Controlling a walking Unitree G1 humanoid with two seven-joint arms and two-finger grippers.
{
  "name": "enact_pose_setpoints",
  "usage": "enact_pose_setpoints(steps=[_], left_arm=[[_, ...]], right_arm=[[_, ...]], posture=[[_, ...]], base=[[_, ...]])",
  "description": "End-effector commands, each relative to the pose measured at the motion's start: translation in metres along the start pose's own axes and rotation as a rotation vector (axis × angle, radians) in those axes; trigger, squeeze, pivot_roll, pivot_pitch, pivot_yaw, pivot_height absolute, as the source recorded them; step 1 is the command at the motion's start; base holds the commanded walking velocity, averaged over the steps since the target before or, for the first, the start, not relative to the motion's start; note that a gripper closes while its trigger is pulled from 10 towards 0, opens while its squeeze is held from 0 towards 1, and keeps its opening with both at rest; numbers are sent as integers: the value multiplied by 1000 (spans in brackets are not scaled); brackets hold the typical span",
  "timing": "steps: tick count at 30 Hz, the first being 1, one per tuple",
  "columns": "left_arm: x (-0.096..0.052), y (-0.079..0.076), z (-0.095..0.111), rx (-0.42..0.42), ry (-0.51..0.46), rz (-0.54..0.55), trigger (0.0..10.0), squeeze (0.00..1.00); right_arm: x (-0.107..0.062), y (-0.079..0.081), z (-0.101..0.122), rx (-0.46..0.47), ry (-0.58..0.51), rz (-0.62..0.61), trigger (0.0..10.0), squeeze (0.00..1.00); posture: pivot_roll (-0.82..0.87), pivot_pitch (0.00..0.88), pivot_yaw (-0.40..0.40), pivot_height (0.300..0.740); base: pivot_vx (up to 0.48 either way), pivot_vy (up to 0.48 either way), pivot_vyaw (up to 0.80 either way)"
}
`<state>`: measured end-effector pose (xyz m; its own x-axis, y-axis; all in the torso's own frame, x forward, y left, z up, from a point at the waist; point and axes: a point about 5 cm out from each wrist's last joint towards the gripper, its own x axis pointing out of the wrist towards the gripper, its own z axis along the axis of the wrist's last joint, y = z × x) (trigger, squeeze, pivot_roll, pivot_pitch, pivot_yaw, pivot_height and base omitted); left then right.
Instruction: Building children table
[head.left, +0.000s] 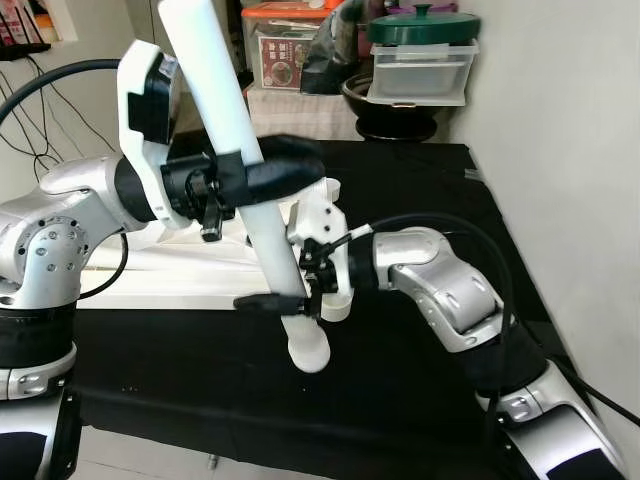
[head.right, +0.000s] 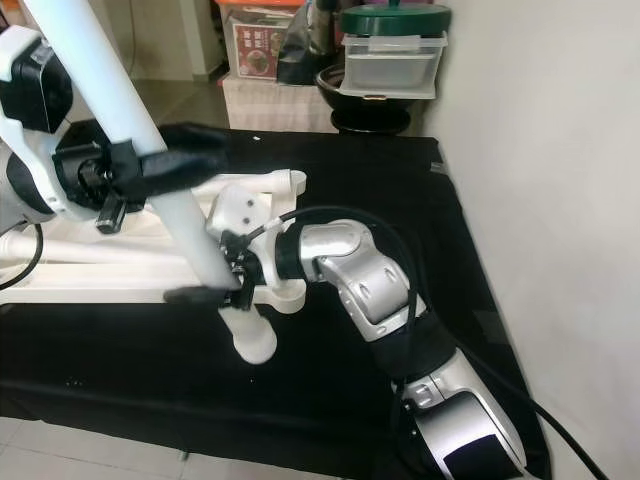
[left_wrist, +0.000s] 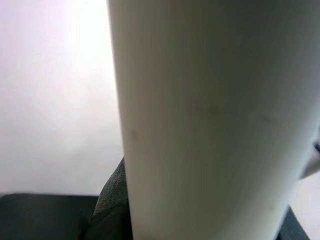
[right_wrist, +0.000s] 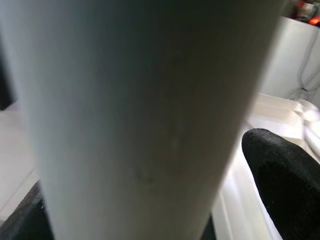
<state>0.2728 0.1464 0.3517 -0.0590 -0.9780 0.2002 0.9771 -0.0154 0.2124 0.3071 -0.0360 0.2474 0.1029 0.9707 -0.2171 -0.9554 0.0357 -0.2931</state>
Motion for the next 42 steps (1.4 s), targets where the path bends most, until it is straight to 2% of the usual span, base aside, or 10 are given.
enact_pose_setpoints(steps=[1, 4, 12, 13, 16, 17, 26, 39, 40, 42], left_arm=[[10, -7, 4, -42, -44, -152, 0, 0], [16, -8, 0, -48, -37, -219, 0, 0], [25, -10, -9, -49, 12, -298, 0, 0], [26, -10, -10, -45, 21, -305, 0, 0], [27, -9, -11, -43, 26, -310, 0, 0], [27, -8, -10, -37, 28, -316, 0, 0], [30, -4, -2, 1, 9, -328, 0, 0], [25, 1, 8, 50, -23, -292, 0, 0], [25, 5, 10, 51, -36, -247, 3373, 380], [25, 8, 12, 50, -45, -214, 3373, 380]], right_arm=[[2, -2, -2, -2, 23, 14, 10000, 0], [6, -2, -5, 44, 27, 42, 10000, 0], [18, 6, -5, 142, 16, 104, 10000, 0], [20, 9, -4, 162, 10, 120, 9294, 0], [22, 12, -3, 173, 6, 135, 9294, 0], [25, 15, -3, 189, 1, 147, 0, 0], [31, 23, -2, 167, -46, 173, 0, 0], [27, 11, 10, 158, -130, 69, 0, 0], [27, 9, 10, 161, -134, 47, 0, 0], [27, 8, 10, 162, -136, 31, 0, 0]], posture=[[-13, 0, 21, 740], [-10, 0, 19, 740], [-14, 0, 21, 740], [-15, 0, 23, 740], [-15, 0, 23, 740], [-16, 0, 24, 740], [-21, 0, 32, 740], [-16, 0, 29, 740], [-16, 0, 29, 740], [-16, 0, 29, 740]], base=[[0, 0, 0], [0, 0, 0], [0, 0, 0], [0, 0, 0], [0, 0, 0], [0, 0, 0], [0, 0, 0], [0, 0, 0], [0, 0, 0], [0, 0, 0]])
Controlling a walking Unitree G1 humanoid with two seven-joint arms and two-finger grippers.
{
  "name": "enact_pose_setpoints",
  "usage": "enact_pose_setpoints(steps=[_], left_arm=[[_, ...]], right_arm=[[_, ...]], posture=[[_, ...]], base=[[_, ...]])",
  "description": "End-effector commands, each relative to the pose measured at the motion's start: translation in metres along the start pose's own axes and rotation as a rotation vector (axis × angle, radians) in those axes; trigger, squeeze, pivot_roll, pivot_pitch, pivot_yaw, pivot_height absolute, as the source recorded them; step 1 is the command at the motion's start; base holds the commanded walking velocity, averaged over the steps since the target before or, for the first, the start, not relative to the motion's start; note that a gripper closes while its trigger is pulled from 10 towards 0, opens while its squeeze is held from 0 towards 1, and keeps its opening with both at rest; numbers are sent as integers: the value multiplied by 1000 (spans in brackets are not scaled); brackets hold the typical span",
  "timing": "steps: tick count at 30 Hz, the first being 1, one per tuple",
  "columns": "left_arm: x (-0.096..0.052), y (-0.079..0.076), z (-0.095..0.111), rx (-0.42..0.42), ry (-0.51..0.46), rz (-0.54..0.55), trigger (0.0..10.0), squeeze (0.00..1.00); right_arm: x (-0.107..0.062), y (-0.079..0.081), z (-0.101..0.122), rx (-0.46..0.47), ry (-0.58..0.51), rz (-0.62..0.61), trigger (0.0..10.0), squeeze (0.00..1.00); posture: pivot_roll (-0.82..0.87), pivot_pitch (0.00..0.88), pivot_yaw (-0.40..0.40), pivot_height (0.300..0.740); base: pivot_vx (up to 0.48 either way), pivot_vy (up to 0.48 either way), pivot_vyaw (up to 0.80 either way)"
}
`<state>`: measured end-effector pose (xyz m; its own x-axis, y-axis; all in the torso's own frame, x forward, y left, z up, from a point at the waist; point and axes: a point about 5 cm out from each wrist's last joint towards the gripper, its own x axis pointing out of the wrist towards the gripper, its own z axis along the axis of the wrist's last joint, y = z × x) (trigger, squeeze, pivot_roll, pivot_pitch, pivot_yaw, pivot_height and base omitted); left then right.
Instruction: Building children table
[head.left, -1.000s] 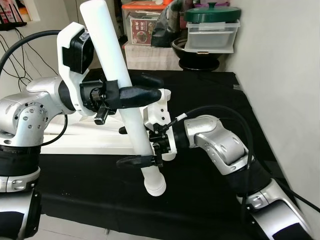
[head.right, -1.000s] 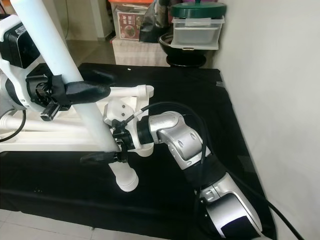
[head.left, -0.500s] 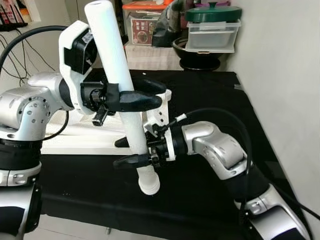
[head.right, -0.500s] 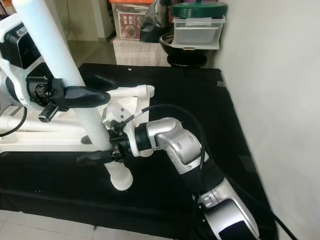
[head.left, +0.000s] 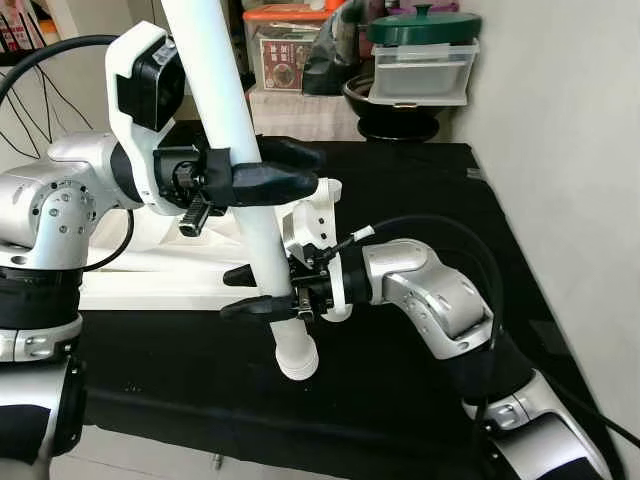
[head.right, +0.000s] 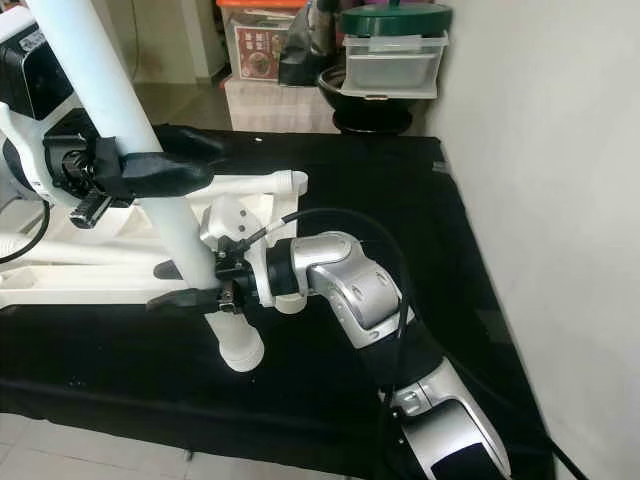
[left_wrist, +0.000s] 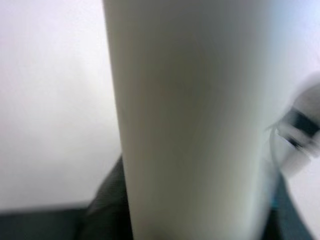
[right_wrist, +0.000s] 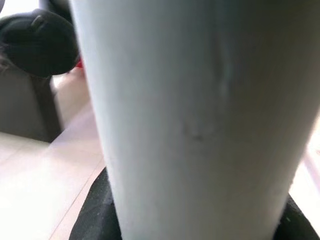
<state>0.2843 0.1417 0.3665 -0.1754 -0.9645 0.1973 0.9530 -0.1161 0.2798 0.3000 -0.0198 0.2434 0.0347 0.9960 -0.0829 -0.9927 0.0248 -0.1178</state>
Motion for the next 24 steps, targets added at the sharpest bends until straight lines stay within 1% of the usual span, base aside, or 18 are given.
enact_pose_setpoints(steps=[1, 2, 3, 4, 5, 7, 8, 10, 13, 16, 17, 22, 23, 24], left_arm=[[17, 2, 4, 5, -46, -42, 10000, 1000], [17, 2, 4, 5, -46, -42, 10000, 1000], [16, 6, 6, 6, -63, -7, 10000, 1000], [16, 6, 6, 6, -63, -7, 10000, 1000], [10, 8, 11, 14, -88, 45, 10000, 1000], [-9, 8, 26, 70, -148, 182, 10000, 1000], [-9, 8, 26, 70, -148, 182, 10000, 1000], [-23, 4, 38, 122, -183, 273, 10000, 1000], [-27, 2, 42, 139, -193, 300, 10000, 1000], [-44, -9, 64, 251, -237, 455, 10000, 1000], [-48, -13, 69, 276, -249, 487, 10000, 1000], [-51, -18, 74, 297, -265, 515, 10000, 1000], [-55, -26, 79, 321, -302, 579, 10000, 1000], [-55, -26, 79, 321, -302, 579, 10000, 1000]], right_arm=[[12, -2, 7, -17, 10, -33, 0, 0], [12, -2, 7, -17, 10, -33, 0, 0], [11, -3, 7, -19, 9, -47, 0, 0], [11, -3, 7, -19, 9, -47, 0, 0], [9, -8, 6, -19, 9, -86, 0, 0], [-1, -21, 5, -8, 10, -194, 0, 0], [-1, -21, 5, -8, 10, -194, 0, 0], [-11, -31, 5, 3, 10, -275, 0, 0], [-14, -34, 5, 7, 10, -300, 0, 0], [-32, -55, 0, 16, 36, -489, 0, 0], [-36, -60, 1, 19, 34, -528, 0, 0], [-40, -65, 3, 21, 23, -571, 0, 0], [-46, -72, 7, 25, -6, -635, 0, 0], [-46, -72, 7, 25, -6, -635, 0, 0]], posture=[[-17, 0, 30, 740], [-17, 0, 30, 740], [-17, 0, 30, 740], [-17, 0, 30, 740], [-19, 0, 30, 740], [-16, 0, 28, 740], [-16, 0, 28, 740], [-13, 0, 26, 740], [-13, 0, 26, 740], [-6, 0, 17, 740], [-6, 0, 17, 740], [-5, 0, 16, 740], [0, 0, 5, 740], [0, 0, 5, 740]], base=[[0, 0, 0], [0, 0, 0], [0, 0, 0], [0, 0, 0], [0, 0, 0], [0, 0, 0], [0, 0, 0], [0, 0, 0], [0, 0, 0], [0, 0, 0], [0, 0, 0], [0, 0, 0], [0, 0, 0], [0, 0, 0]])
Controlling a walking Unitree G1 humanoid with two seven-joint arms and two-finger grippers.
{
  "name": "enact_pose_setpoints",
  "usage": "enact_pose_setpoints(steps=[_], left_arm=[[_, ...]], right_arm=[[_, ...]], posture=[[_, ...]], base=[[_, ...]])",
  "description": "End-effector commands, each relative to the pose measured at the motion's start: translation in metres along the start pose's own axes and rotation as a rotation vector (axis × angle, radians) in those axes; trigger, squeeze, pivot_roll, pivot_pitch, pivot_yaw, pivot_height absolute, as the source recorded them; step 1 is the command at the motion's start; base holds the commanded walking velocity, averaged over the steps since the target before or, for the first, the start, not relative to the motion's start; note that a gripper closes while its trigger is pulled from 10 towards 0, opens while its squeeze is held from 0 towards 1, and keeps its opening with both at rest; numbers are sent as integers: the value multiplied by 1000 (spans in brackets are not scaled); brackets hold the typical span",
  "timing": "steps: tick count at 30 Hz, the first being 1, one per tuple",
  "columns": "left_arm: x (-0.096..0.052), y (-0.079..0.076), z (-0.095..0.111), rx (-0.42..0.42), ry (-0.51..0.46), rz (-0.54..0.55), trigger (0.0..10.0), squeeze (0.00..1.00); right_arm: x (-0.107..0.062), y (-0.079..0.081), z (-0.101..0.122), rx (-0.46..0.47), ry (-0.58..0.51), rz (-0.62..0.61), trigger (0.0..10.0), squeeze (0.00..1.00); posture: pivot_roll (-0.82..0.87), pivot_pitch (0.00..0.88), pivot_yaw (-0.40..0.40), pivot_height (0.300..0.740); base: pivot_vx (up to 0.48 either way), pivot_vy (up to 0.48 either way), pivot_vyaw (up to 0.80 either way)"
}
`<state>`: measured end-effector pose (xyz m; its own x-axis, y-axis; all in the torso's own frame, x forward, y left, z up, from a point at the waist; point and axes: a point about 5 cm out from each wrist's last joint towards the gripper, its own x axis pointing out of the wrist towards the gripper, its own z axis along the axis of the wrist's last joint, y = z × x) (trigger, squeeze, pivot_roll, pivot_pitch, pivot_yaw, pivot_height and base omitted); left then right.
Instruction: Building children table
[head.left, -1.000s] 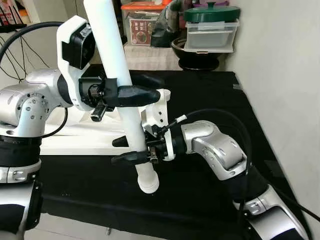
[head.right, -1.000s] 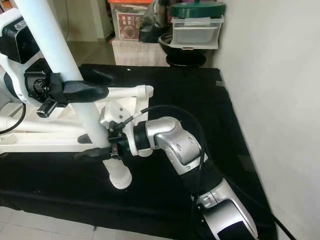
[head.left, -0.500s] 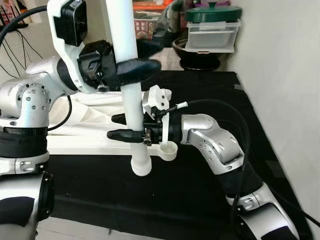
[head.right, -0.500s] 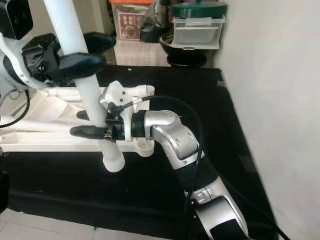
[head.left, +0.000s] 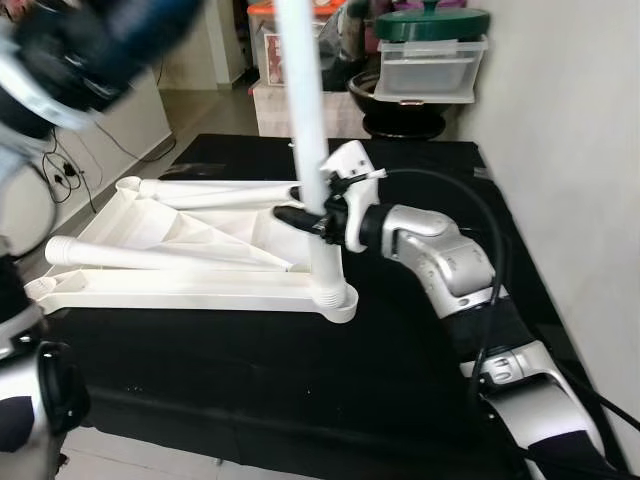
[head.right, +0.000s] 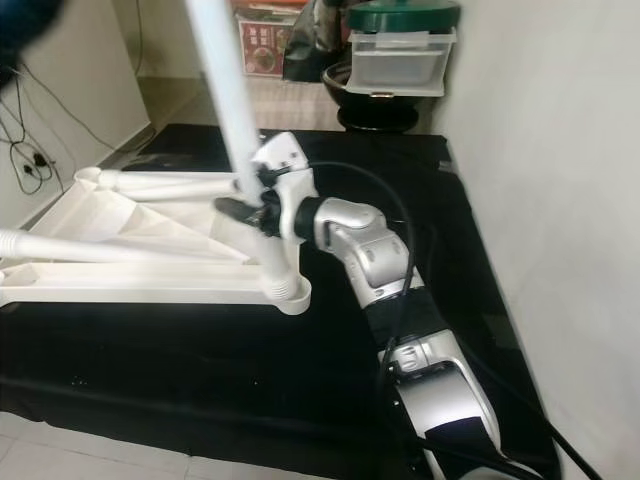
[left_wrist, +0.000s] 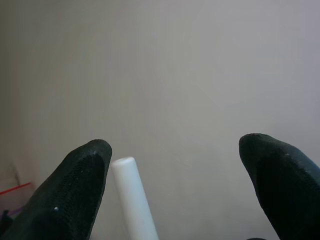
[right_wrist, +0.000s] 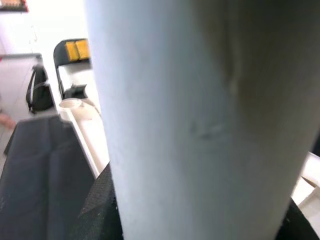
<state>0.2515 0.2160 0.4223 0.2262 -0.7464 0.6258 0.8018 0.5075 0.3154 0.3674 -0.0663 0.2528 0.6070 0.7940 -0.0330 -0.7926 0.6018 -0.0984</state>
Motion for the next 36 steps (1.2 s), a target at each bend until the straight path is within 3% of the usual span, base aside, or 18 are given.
enact_pose_setpoints(steps=[1, 5, 12, 13, 14, 15, 16, 17, 19, 20, 21, 24, 25, 27, 28, 30, 35, 36], left_arm=[[-3, -2, 4, 1, -19, 32, 10000, 1000], [-17, -5, 2, 10, -24, 121, 10000, 1000], [-28, -1, -5, 30, -38, 275, 10000, 1000], [-30, 0, -11, 41, -13, 329, 10000, 1000], [-30, 0, -11, 41, -13, 329, 10000, 1000], [-34, 0, -22, 61, 43, 382, 10000, 59], [-38, -4, -38, 76, 115, 417, 10000, 0], [-38, -4, -38, 76, 115, 417, 10000, 0], [-47, -14, -64, 70, 213, 460, 10000, 0], [-47, -14, -64, 70, 213, 460, 10000, 0], [-56, -27, -86, 13, 272, 500, 10000, 0], [-61, -37, -100, -24, 316, 510, 10000, 0], [-68, -50, -116, -59, 368, 524, 10000, 0], [-68, -50, -116, -59, 368, 524, 10000, 0], [-82, -79, -143, -89, 497, 545, 10000, 0], [-82, -79, -143, -89, 497, 545, 10000, 0], [-103, -115, -168, -111, 636, 640, 10000, 0], [-103, -115, -168, -111, 636, 640, 10000, 0]], right_arm=[[0, -6, 11, -14, -41, -36, 0, 0], [-2, -17, 15, -6, -63, -120, 0, 0], [-4, -30, 22, 14, -106, -232, 0, 0], [-5, -32, 24, 20, -121, -251, 4000, 0], [-5, -32, 24, 20, -121, -251, 4000, 0], [-5, -34, 27, 31, -140, -262, 10000, 0], [-5, -35, 29, 34, -159, -259, 10000, 0], [-5, -35, 29, 34, -159, -259, 10000, 0], [-6, -34, 34, 26, -186, -244, 10000, 0], [-6, -34, 34, 26, -186, -244, 10000, 0], [-7, -34, 38, 10, -206, -227, 10000, 0], [-8, -35, 40, 5, -213, -216, 10000, 0], [-9, -35, 42, 0, -219, -206, 10000, 0], [-9, -35, 42, 0, -219, -206, 10000, 0], [-11, -36, 45, -10, -229, -191, 10000, 0], [-11, -36, 45, -10, -229, -191, 10000, 0], [-15, -37, 53, -10, -270, -150, 10000, 0], [-15, -37, 53, -10, -270, -150, 10000, 0]], posture=[[0, 0, 5, 740], [-13, 0, -7, 740], [-10, 0, -9, 740], [-8, 0, -10, 740], [-8, 0, -10, 740], [-8, 0, -12, 740], [-8, 0, -12, 740], [-8, 0, -12, 740], [-9, 0, -15, 740], [-9, 0, -15, 740], [-8, 4, -14, 740], [-3, 12, -18, 740], [0, 24, -21, 740], [0, 24, -21, 740], [-4, 47, -31, 740], [-4, 47, -31, 740], [3, 85, -40, 740], [3, 85, -40, 740]], base=[[0, 0, 0], [0, 0, 0], [0, 0, 0], [0, 0, 0], [0, 0, 0], [0, 0, 0], [0, 0, 0], [0, 0, 0], [0, 0, 0], [0, 0, 0], [0, 0, 0], [0, 0, 0], [0, 0, 0], [0, 0, 0], [0, 0, 0], [0, 0, 0], [0, 0, 0], [0, 0, 0]])
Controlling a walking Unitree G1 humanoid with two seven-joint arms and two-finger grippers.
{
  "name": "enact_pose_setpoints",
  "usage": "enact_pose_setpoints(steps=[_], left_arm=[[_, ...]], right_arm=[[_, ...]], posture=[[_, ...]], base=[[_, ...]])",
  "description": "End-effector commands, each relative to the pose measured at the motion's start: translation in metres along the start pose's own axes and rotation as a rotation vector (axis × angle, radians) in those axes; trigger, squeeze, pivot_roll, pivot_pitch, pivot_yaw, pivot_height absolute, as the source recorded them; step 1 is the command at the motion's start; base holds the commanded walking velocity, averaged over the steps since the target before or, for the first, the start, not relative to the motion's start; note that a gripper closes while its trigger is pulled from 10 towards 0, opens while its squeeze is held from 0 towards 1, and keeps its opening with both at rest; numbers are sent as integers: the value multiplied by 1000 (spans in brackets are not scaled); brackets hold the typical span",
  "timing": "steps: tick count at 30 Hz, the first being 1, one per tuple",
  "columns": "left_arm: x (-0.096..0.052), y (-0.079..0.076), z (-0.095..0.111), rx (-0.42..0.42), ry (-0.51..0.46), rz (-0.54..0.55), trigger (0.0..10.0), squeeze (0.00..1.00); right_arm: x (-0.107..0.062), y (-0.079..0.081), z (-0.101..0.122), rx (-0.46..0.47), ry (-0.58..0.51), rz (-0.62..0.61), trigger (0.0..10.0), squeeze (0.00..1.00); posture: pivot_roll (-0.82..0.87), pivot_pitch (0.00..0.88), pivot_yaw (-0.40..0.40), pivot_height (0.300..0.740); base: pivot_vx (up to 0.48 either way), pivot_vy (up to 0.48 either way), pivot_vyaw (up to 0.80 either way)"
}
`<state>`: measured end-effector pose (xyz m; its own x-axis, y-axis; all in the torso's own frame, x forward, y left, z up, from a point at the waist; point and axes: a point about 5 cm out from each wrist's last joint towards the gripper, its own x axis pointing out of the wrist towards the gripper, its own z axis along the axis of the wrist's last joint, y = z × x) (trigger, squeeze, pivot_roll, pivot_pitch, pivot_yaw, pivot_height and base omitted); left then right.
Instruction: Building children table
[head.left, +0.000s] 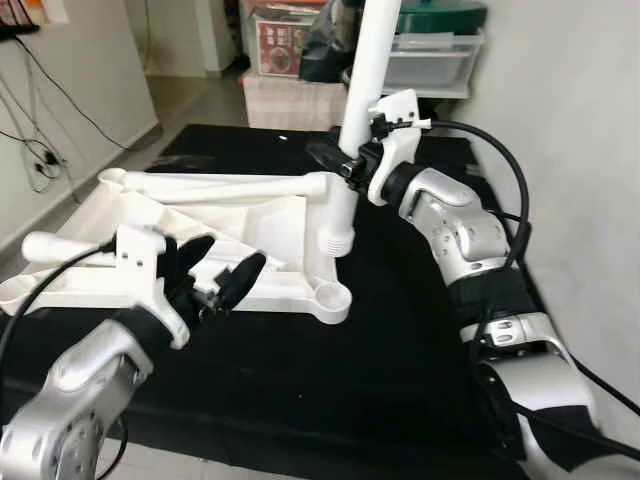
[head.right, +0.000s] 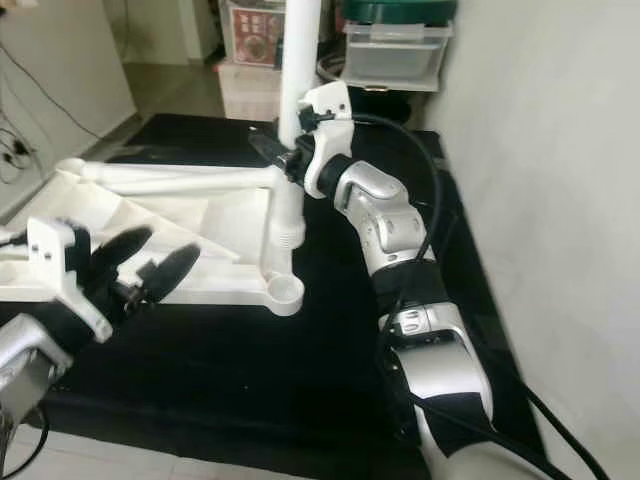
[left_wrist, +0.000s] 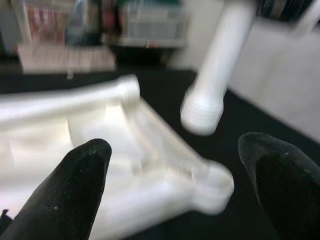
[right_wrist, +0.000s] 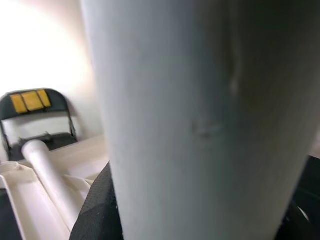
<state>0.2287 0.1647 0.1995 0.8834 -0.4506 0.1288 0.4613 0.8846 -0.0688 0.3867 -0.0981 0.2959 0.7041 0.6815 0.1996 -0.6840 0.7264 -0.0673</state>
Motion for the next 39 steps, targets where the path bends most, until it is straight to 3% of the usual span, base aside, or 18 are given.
enact_pose_setpoints(steps=[1, 6, 8, 10, 12, 13, 14, 17, 19, 21, 25, 30, 34, 39], left_arm=[[-1, -7, -5, 25, 15, 17, 10000, 0], [-9, -27, -29, 29, 117, 70, 10000, 0], [-9, -27, -29, 29, 117, 70, 10000, 0], [-17, -46, -47, 147, 208, 22, 10000, 0], [-17, -46, -47, 147, 208, 22, 10000, 0], [-20, -53, -49, 192, 218, -5, 10000, 0], [-20, -53, -49, 192, 218, -5, 10000, 0], [-23, -52, -41, 240, 166, 74, 10000, 0], [-25, -53, -40, 255, 156, 96, 10000, 0], [-25, -53, -40, 255, 156, 96, 10000, 0], [-29, -58, -36, 319, 137, 152, 10000, 0], [-31, -61, -34, 363, 123, 175, 10000, 0], [-35, -62, -33, 455, 115, 205, 10000, 0], [-40, -62, -31, 471, 119, 224, 10000, 0]], right_arm=[[3, 3, 17, -15, -69, 38, 10000, 0], [3, 14, 33, 9, -137, 182, 10000, 0], [3, 14, 33, 9, -137, 182, 10000, 0], [6, 26, 40, -15, -140, 342, 10000, 0], [6, 26, 40, -15, -140, 342, 10000, 0], [7, 32, 41, -23, -132, 436, 10000, 0], [7, 32, 41, -23, -132, 436, 10000, 0], [8, 44, 44, -62, -120, 651, 10000, 0], [7, 47, 46, -63, -127, 701, 10000, 0], [7, 47, 46, -63, -127, 701, 10000, 0], [10, 52, 53, -53, -129, 833, 10000, 0], [14, 54, 57, -54, -140, 867, 10000, 0], [14, 57, 69, -70, -176, 959, 10000, 0], [10, 57, 78, -85, -197, 1033, 10000, 0]], posture=[[4, 98, -40, 740], [4, 158, -38, 740], [4, 158, -38, 740], [-1, 199, -35, 740], [-1, 199, -35, 740], [-3, 217, -37, 740], [-3, 217, -37, 740], [-2, 256, -36, 740], [-2, 268, -36, 740], [-2, 268, -36, 740], [-3, 298, -42, 740], [5, 304, -42, 740], [35, 321, -26, 740], [51, 341, -17, 740]], base=[[0, 0, 0], [0, 0, 0], [0, 0, 0], [0, 0, 0], [0, 0, 0], [0, 0, 0], [0, 0, 0], [0, 0, 0], [0, 0, 0], [0, 0, 0], [0, 0, 0], [0, 0, 0], [0, 0, 0], [0, 0, 0]])
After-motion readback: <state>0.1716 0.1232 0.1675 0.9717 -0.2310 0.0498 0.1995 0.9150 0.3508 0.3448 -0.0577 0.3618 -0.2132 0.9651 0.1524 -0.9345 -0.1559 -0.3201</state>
